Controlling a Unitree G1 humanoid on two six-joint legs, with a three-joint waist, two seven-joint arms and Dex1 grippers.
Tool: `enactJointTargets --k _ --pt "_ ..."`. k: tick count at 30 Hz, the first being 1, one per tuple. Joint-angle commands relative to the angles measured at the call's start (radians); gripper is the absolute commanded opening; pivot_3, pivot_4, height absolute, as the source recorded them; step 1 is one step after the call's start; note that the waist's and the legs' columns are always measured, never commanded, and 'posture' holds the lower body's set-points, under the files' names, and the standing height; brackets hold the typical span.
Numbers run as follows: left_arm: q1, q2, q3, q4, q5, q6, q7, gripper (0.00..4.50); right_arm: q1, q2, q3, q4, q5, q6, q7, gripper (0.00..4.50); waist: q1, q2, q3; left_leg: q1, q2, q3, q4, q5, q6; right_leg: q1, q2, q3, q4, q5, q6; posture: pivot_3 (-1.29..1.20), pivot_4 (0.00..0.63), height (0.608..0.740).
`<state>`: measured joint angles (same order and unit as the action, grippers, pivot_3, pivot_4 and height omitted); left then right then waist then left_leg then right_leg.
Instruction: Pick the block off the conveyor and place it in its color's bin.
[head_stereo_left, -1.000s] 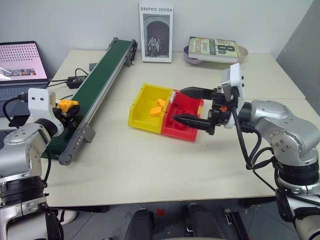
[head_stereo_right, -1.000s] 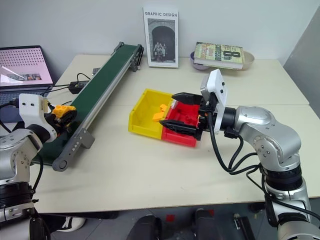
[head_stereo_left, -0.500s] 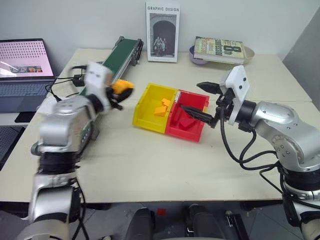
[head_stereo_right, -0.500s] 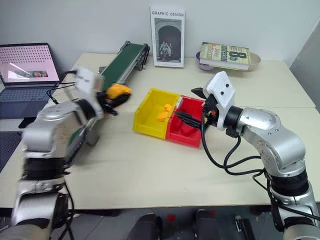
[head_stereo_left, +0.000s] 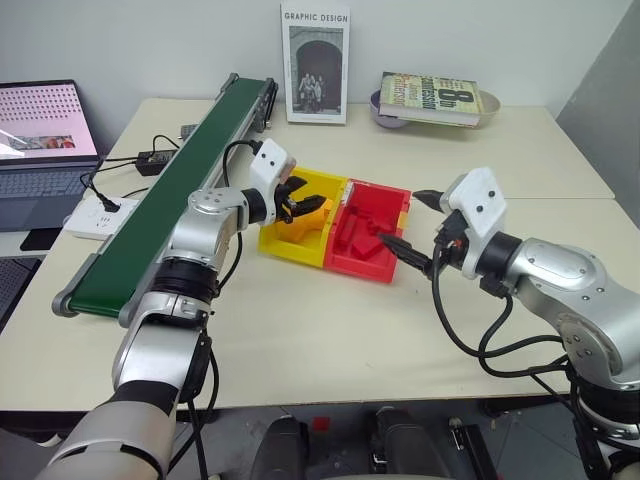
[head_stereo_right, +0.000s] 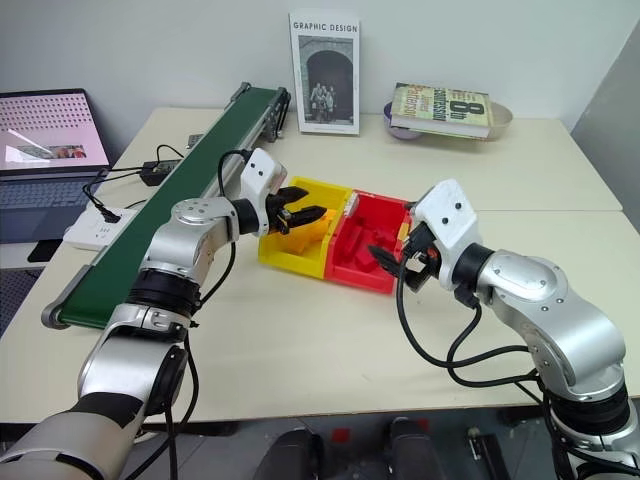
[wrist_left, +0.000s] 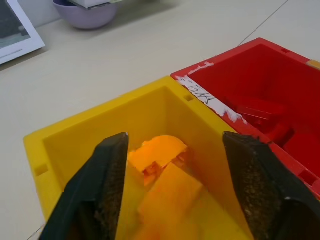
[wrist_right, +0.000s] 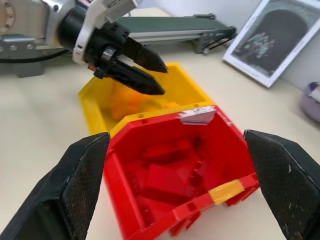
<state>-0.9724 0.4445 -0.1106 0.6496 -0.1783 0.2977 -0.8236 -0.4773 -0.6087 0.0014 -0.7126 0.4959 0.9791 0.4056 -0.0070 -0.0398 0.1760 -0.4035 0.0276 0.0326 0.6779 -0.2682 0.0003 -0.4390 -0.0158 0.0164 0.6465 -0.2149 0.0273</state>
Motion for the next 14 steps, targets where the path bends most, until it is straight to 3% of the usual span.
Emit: enactJointTargets --k 1,4,10,14 --pt "-0.030 0.028 0.035 -0.030 -0.001 -0.016 -0.031 4.03 -0.007 -0.006 -0.029 -0.024 0.010 -0.004 0.002 4.50 0.000 0.000 0.000 0.000 0.000 0.000 0.000 0.000 0.000 0.000 0.000 0.000 0.000 0.000 0.000 0.00 0.150 0.740" --pt "0.006 0.102 0.042 -0.128 -0.007 0.039 -0.088 4.46 -0.024 -0.032 -0.026 0.023 0.007 -0.035 0.054 4.50 -0.005 0.000 0.000 0.000 0.000 0.000 0.000 0.000 0.000 0.000 0.000 0.000 0.000 0.000 0.000 0.00 0.150 0.740" --pt "0.139 0.282 0.058 -0.390 -0.055 0.142 -0.242 4.46 -0.081 -0.104 -0.038 0.173 0.018 -0.115 0.214 4.50 -0.018 0.000 0.000 0.000 0.001 0.000 0.000 0.000 0.000 -0.001 0.000 0.000 0.000 0.000 0.000 0.00 0.150 0.740" --pt "0.194 0.338 0.081 -0.494 -0.080 0.197 -0.260 4.46 -0.110 -0.130 -0.028 0.251 0.012 -0.161 0.286 4.50 -0.019 0.000 0.000 0.000 0.002 0.000 0.000 0.000 0.000 0.000 -0.001 0.000 0.001 0.000 0.000 0.00 0.150 0.740"
